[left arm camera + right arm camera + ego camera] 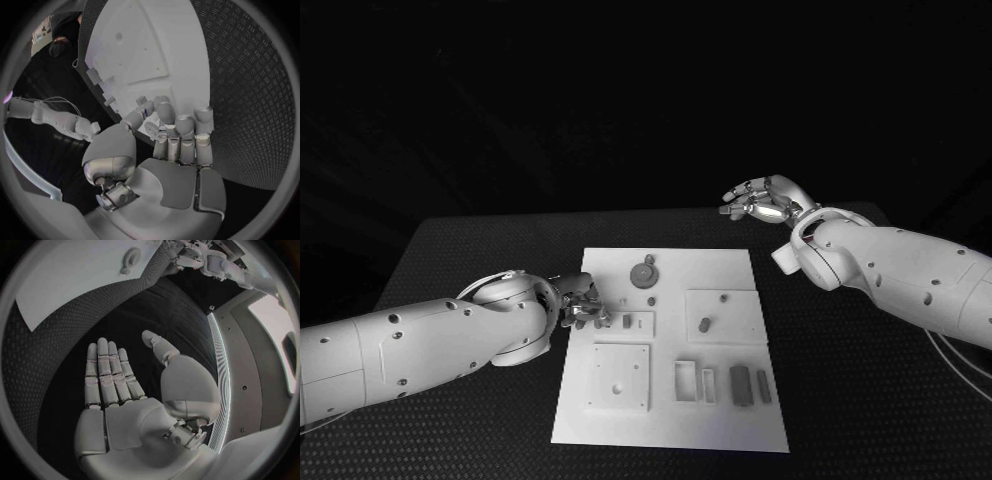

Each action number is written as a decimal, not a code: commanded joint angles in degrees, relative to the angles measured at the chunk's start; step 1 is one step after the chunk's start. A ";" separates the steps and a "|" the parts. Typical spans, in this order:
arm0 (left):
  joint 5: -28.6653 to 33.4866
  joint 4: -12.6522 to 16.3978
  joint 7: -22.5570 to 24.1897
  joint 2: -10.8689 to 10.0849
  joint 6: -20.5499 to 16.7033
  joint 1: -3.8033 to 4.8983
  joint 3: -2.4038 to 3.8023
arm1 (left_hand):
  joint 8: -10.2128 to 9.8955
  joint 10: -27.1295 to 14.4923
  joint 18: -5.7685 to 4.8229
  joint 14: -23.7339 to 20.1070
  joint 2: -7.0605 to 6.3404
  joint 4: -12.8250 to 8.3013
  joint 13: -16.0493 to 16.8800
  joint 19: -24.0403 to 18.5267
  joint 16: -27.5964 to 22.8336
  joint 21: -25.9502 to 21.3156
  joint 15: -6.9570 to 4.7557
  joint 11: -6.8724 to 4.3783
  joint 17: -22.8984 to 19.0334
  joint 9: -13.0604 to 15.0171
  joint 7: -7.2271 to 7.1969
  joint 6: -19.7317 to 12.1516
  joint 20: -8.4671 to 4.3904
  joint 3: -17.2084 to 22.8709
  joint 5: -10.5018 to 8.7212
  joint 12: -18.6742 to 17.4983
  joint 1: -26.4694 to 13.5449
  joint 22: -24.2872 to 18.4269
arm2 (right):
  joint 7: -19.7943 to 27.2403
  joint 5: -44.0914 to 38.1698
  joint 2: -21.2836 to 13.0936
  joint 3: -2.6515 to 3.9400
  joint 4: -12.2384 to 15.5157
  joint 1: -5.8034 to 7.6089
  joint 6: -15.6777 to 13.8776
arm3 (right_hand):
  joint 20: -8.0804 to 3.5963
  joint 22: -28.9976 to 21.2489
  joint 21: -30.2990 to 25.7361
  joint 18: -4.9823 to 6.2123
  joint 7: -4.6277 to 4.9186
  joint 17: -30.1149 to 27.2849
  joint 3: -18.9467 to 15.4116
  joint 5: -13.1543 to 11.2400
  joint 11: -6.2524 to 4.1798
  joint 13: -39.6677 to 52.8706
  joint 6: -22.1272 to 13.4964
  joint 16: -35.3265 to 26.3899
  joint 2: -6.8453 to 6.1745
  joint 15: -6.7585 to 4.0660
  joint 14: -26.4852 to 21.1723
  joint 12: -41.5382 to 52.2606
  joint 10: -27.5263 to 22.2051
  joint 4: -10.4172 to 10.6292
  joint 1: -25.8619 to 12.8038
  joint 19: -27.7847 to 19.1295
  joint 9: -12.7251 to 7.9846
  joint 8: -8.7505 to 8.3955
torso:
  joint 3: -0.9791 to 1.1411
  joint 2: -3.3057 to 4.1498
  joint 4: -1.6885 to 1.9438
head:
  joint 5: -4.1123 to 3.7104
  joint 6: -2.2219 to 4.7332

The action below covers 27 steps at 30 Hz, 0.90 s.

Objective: Assemble the parts on the task board

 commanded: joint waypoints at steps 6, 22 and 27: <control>-0.38 -0.21 -0.93 0.37 2.22 -0.20 -0.10 | 0.37 4.55 1.06 5.53 0.08 1.37 0.09 0.35 -0.33 0.23 -5.97 -4.56 0.10 0.41 -2.04 2.50 -6.25 2.61 0.51 -0.36 0.40 0.45 | 0.32 -0.64 0.02 0.03 0.34 0.01 0.79 | 0.06 0.10 -0.33 -0.15 0.11 0.10 -0.11 0.31 0.00 -0.02 0.32 -0.32 0.16 0.28 -0.29 -0.36 0.38 0.00 0.51 -0.44 -0.08 0.17 | 0.02 0.00 -0.02 | 0.03 -0.12; 0.36 -0.85 -1.36 1.54 5.12 -0.25 -0.09 | 1.04 4.55 1.02 5.71 1.61 1.67 1.30 0.24 0.03 0.18 -6.11 -5.02 1.10 -0.30 -2.52 4.65 -6.05 7.27 -3.07 0.44 -4.86 0.53 | 0.23 -0.69 0.11 0.03 0.27 0.01 0.76 | 0.07 0.13 -0.56 -0.18 0.09 0.19 -0.03 0.36 0.04 -0.02 0.37 -0.46 0.10 0.32 -0.34 -0.65 0.43 -0.05 0.68 -0.52 -0.20 0.15 | 0.08 0.01 -0.10 | 0.07 0.00; 0.35 -1.09 -1.50 1.79 5.15 -0.25 -0.09 | 1.22 4.57 1.02 5.79 1.86 1.64 1.46 0.39 0.05 0.27 -6.11 -5.02 1.20 -0.51 -2.58 4.79 -6.06 8.00 -2.87 0.49 -5.54 0.56 | 0.21 -0.75 0.19 0.03 0.20 0.01 0.80 | 0.08 0.14 -0.68 -0.20 0.07 0.22 0.01 0.36 0.07 -0.02 0.38 -0.55 0.08 0.36 -0.39 -0.79 0.45 -0.07 0.78 -0.57 -0.25 0.14 | 0.08 0.04 -0.08 | -0.05 -0.02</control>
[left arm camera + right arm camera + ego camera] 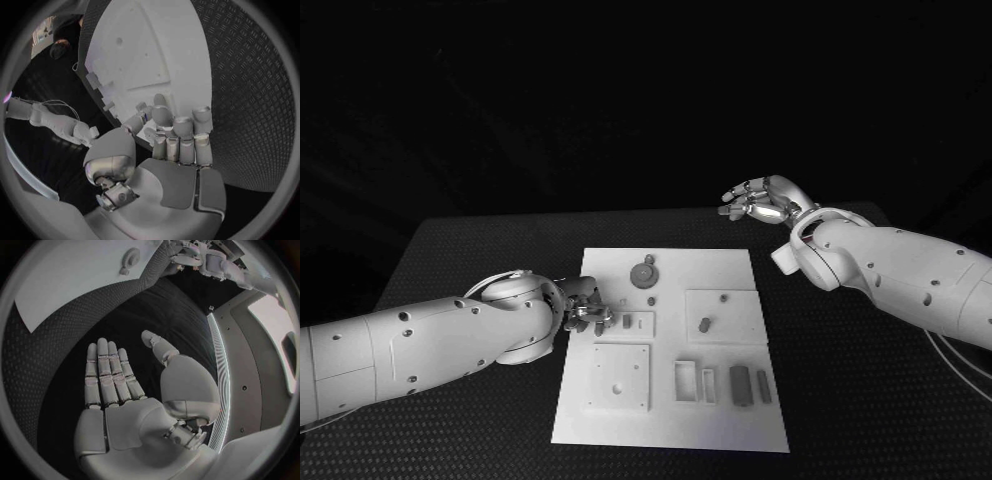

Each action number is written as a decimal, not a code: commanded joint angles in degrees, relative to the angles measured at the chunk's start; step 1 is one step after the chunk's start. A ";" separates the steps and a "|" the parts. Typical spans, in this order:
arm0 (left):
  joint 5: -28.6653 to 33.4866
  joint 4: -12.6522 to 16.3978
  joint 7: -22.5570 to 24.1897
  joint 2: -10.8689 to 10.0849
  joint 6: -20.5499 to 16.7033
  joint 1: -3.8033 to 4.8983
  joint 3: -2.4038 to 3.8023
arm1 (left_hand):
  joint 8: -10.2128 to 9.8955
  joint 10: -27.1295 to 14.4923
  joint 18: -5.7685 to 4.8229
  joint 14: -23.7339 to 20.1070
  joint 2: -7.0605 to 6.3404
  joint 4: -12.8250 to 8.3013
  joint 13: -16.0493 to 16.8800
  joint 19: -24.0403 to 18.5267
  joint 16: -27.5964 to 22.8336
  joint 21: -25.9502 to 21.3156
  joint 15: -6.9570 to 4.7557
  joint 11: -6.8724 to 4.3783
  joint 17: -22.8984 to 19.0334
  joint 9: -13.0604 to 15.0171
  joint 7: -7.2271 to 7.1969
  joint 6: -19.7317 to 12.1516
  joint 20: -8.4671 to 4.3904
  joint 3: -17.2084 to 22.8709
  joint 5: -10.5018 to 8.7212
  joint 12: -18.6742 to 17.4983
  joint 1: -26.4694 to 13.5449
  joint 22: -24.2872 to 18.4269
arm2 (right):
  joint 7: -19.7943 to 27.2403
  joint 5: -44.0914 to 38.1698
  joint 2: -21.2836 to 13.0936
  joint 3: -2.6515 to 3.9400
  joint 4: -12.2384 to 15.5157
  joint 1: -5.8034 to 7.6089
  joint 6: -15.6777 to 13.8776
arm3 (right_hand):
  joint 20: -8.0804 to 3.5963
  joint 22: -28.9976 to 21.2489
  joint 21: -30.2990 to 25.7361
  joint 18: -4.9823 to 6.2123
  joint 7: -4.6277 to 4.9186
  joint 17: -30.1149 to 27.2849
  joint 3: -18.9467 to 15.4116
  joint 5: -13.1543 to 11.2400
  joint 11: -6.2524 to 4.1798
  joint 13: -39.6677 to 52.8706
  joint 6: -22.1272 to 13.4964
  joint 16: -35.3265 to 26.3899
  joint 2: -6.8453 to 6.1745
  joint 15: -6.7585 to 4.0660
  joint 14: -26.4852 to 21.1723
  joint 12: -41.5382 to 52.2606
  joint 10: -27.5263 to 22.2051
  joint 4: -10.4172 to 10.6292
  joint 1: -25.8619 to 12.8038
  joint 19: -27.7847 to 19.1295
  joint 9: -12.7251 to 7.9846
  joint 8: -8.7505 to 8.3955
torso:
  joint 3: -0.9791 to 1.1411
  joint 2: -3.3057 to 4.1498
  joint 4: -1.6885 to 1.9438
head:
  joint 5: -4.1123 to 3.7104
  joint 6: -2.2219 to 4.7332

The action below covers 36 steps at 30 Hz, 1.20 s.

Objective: Assemble the parts on the task board

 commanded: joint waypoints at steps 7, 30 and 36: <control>0.24 -0.11 -0.37 0.67 2.03 -0.16 -0.09 | 0.08 0.62 -0.33 4.15 0.12 -0.26 0.20 0.36 0.08 0.34 -4.39 -1.42 0.15 -0.23 -0.08 0.26 -6.16 6.02 0.08 0.23 -0.67 0.61 | 0.24 -0.65 0.14 0.03 -0.02 0.01 0.91 | -0.10 0.18 -0.53 -0.24 0.06 0.20 0.18 1.09 0.17 -0.01 0.47 -0.53 -0.14 0.23 -0.23 -0.71 0.53 -0.03 0.79 -0.37 -0.23 0.12 | -0.03 0.01 0.01 | -0.18 -0.04; 1.26 0.32 -1.24 -0.49 -0.20 -0.15 0.20 | 0.70 0.75 0.17 3.94 -18.20 11.66 0.34 0.96 -1.45 -0.18 -4.08 -0.82 -0.02 -1.50 0.51 -1.62 -6.35 0.54 -13.33 -1.33 -0.78 0.04 | 0.48 -0.69 0.13 0.03 -0.02 0.00 -0.31 | 0.00 0.45 -1.63 -0.55 0.61 0.43 0.06 1.64 0.54 -0.06 -0.22 -1.49 -0.83 0.70 -1.17 -2.04 0.24 0.06 0.86 -1.10 -0.84 -0.37 | -0.09 -0.02 0.09 | -0.47 0.20; 2.84 0.73 -1.82 -0.62 -0.85 -0.15 0.70 | 0.85 0.52 0.13 3.57 -19.77 14.32 0.46 0.38 -1.57 -0.33 -3.96 -0.65 0.04 -1.31 0.68 -2.40 -6.19 -3.48 -13.31 -1.64 -2.72 0.07 | 0.53 -0.49 0.17 0.03 -0.08 0.00 -0.15 | -0.01 0.55 -1.81 -0.60 0.77 0.51 0.17 1.81 0.58 -0.04 -0.35 -1.62 -0.89 0.77 -1.29 -2.26 0.26 0.10 1.04 -1.18 -0.95 -0.44 | -0.10 0.03 0.00 | -0.39 0.35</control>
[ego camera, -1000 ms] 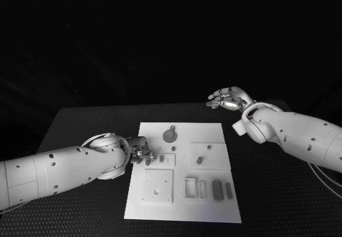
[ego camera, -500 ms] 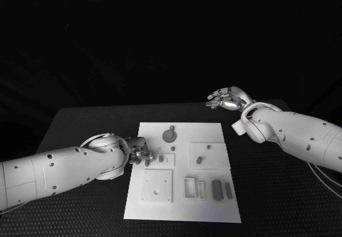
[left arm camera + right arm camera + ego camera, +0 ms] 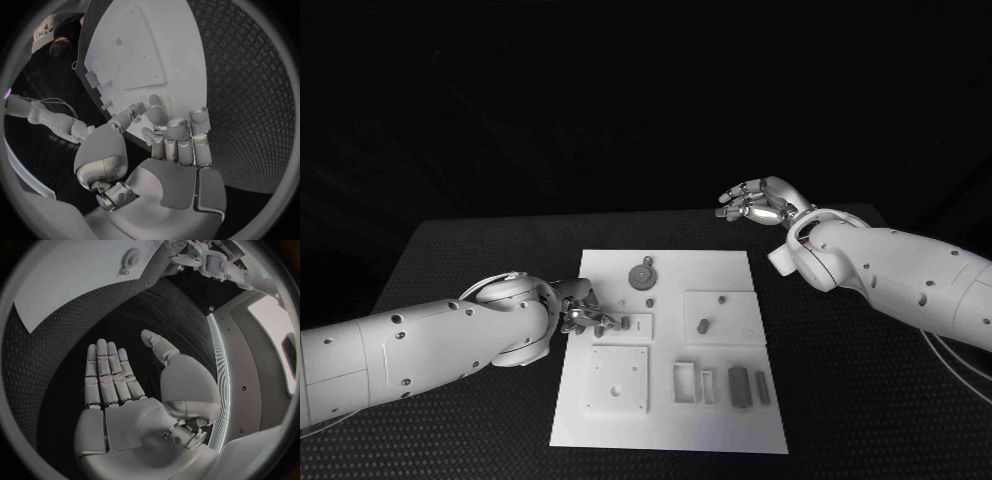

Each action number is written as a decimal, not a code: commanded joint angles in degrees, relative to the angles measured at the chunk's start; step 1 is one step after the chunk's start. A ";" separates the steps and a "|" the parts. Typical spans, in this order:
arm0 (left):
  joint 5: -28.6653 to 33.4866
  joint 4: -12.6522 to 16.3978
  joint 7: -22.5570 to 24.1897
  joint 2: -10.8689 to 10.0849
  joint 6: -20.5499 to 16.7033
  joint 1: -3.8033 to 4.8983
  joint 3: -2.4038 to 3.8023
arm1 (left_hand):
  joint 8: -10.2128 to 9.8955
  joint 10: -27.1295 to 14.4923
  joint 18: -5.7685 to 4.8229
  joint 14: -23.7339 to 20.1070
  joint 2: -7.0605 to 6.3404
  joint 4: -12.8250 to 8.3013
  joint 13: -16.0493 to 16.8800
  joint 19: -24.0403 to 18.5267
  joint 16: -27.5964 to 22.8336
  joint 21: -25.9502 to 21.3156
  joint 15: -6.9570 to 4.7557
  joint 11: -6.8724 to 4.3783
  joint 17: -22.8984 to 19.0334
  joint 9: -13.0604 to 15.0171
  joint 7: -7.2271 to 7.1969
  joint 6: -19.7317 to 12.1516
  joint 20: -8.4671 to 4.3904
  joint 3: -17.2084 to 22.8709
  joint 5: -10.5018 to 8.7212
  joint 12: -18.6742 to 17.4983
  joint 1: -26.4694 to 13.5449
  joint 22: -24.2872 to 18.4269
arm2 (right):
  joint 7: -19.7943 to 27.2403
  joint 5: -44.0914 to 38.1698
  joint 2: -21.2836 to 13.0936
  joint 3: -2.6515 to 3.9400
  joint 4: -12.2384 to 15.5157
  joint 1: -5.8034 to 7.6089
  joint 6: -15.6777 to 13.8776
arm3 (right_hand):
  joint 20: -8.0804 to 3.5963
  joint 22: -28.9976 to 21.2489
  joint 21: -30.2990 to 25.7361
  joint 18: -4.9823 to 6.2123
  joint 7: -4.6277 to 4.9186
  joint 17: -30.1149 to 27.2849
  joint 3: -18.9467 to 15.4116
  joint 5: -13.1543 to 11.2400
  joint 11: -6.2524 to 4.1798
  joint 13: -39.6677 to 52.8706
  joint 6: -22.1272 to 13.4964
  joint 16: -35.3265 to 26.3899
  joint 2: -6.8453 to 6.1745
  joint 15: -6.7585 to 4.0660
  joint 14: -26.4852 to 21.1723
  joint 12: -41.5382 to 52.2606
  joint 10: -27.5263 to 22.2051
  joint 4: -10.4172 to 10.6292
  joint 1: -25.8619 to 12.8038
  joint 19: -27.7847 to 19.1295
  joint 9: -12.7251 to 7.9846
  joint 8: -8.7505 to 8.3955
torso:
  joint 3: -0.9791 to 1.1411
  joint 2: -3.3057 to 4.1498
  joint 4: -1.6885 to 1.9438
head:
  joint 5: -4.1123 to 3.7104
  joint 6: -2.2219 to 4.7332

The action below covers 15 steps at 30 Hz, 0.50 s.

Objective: Assemble the parts on the task board

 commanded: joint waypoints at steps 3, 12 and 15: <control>2.25 0.53 -0.76 -0.40 -1.08 0.03 0.34 | 0.35 0.03 -0.71 -0.68 -0.79 1.20 0.17 -0.65 -0.16 -0.40 0.00 0.43 0.06 0.14 0.09 -0.80 -5.58 -2.51 -0.10 -0.18 -1.23 0.11 | 0.50 -0.31 0.07 0.03 -0.07 0.00 0.17 | 0.00 0.10 -0.45 -0.61 0.86 0.11 0.18 0.33 0.40 -0.04 -0.39 -0.34 -0.23 -0.01 -0.52 -0.53 0.03 0.13 0.38 -0.41 -0.12 -0.27 | -0.02 0.02 -0.03 | 0.05 0.17; 2.92 0.83 -1.70 -1.28 2.78 0.26 3.47 | 0.48 0.10 -0.53 -0.69 -0.63 1.57 0.28 -0.66 -0.09 -0.32 -0.09 0.38 0.13 0.23 0.04 -0.90 -5.69 -3.03 -0.09 -0.16 -0.74 0.16 | 0.48 -0.34 -0.07 0.03 -0.18 0.00 0.14 | 0.00 0.18 -0.52 -0.63 0.97 0.17 0.20 0.41 0.41 -0.02 -0.40 -0.39 -0.19 0.03 -0.54 -0.61 0.09 0.23 0.34 -0.39 -0.16 -0.27 | 0.02 -0.08 0.13 | -0.16 0.46; 2.89 0.92 -1.58 -1.27 3.15 0.74 4.25 | 0.53 0.06 -0.46 -0.74 -0.30 1.48 0.35 -0.68 -0.08 -0.24 -0.14 0.38 0.17 0.27 0.05 -1.04 -5.70 -3.27 -0.08 -0.17 0.04 0.23 | 0.50 -0.34 -0.06 0.03 -0.31 0.00 0.12 | 0.00 0.19 -0.53 -0.63 0.98 0.18 0.20 0.43 0.41 -0.01 -0.40 -0.40 -0.19 0.04 -0.54 -0.63 0.10 0.24 0.34 -0.39 -0.17 -0.27 | 0.02 -0.04 0.10 | -0.20 0.63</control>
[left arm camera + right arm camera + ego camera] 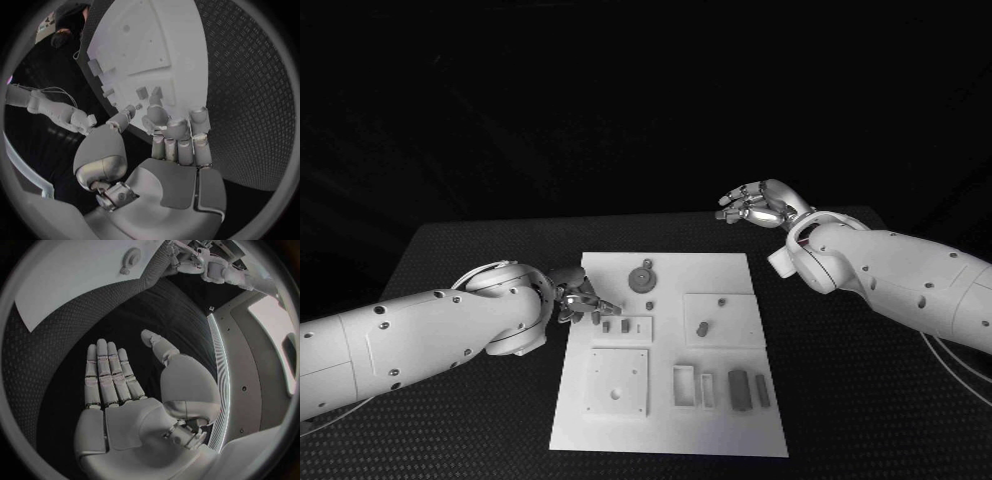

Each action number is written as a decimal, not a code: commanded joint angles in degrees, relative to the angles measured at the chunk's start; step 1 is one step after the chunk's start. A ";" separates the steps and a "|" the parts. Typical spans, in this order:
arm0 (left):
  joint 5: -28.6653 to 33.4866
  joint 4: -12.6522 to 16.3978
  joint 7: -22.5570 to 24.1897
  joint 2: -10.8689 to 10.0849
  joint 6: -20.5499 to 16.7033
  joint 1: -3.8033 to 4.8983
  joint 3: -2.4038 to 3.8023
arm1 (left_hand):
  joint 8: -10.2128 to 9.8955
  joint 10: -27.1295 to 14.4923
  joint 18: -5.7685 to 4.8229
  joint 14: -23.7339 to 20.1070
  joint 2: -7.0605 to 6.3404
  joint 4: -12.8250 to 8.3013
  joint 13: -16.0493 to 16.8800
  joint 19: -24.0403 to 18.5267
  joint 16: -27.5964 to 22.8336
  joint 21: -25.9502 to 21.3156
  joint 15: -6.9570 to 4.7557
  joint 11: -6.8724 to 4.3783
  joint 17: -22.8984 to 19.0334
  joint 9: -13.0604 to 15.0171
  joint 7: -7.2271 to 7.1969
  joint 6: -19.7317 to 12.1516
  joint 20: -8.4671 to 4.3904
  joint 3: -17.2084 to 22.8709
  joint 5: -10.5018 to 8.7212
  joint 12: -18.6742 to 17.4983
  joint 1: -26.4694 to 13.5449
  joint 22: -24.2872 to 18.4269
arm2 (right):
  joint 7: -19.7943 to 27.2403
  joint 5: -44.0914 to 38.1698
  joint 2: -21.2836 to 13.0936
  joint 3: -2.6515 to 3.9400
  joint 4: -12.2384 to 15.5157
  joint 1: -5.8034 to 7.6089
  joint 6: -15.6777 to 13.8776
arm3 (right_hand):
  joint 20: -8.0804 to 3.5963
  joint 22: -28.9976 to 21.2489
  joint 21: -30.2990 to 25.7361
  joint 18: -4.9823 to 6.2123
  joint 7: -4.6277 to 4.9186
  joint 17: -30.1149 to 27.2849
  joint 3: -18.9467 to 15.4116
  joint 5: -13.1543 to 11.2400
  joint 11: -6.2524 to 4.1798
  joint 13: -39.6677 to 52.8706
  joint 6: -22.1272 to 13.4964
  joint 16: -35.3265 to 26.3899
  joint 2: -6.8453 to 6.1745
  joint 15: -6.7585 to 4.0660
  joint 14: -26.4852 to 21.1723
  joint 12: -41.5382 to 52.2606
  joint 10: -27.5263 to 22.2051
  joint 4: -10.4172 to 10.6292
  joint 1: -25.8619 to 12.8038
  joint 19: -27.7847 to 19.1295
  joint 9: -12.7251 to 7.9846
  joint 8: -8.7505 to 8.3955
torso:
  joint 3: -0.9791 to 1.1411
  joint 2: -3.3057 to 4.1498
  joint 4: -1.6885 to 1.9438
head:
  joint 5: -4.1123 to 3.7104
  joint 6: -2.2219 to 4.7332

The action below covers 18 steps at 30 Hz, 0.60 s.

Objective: Assemble the parts on the task board

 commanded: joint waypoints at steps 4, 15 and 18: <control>1.47 -0.12 1.15 0.30 0.41 1.21 1.26 | 0.00 -0.99 -0.51 -1.28 0.53 -0.64 0.06 -1.17 -0.86 -0.29 0.03 0.77 -0.18 0.03 0.46 -1.72 -5.81 -1.44 -0.08 -0.73 2.81 0.26 | 0.54 -0.35 0.12 0.03 -0.35 0.00 0.18 | 0.00 0.09 -0.22 -0.64 0.99 0.08 0.20 0.23 0.41 -0.01 -0.41 -0.41 -0.20 0.04 -0.55 -0.31 0.11 0.25 0.34 -0.39 -0.07 -0.18 | 0.00 0.04 -0.12 | -0.02 0.40; 5.46 -4.30 23.74 4.09 -9.76 1.84 1.19 | -2.69 -11.89 -3.23 -10.84 3.27 -8.04 -3.54 -10.13 -10.62 -6.86 4.53 4.73 -4.19 -0.59 4.33 -9.86 -2.82 -2.08 0.06 -9.59 13.99 -1.87 | 0.45 -0.23 0.36 0.03 -0.99 0.00 0.12 | -0.01 0.13 -0.26 -0.63 0.94 0.12 0.24 0.22 0.41 0.00 -0.45 -0.44 -0.16 0.04 -0.57 -0.36 0.14 0.24 0.41 -0.38 -0.10 -0.20 | 0.06 0.10 -0.12 | -0.22 0.93; 3.97 -5.98 28.97 5.28 -11.62 1.77 0.84 | -2.90 -12.81 -3.56 -11.57 3.61 -9.17 -4.09 -10.83 -11.92 -7.57 5.13 5.14 -4.82 -0.70 4.81 -10.50 -2.49 -2.22 0.22 -10.84 15.48 -2.16 | 0.43 -0.23 0.38 0.03 -0.91 0.00 0.14 | -0.01 0.14 -0.27 -0.63 0.94 0.13 0.24 0.21 0.41 0.00 -0.46 -0.44 -0.15 0.03 -0.56 -0.38 0.15 0.26 0.40 -0.37 -0.11 -0.20 | 0.08 0.07 -0.10 | -0.28 1.00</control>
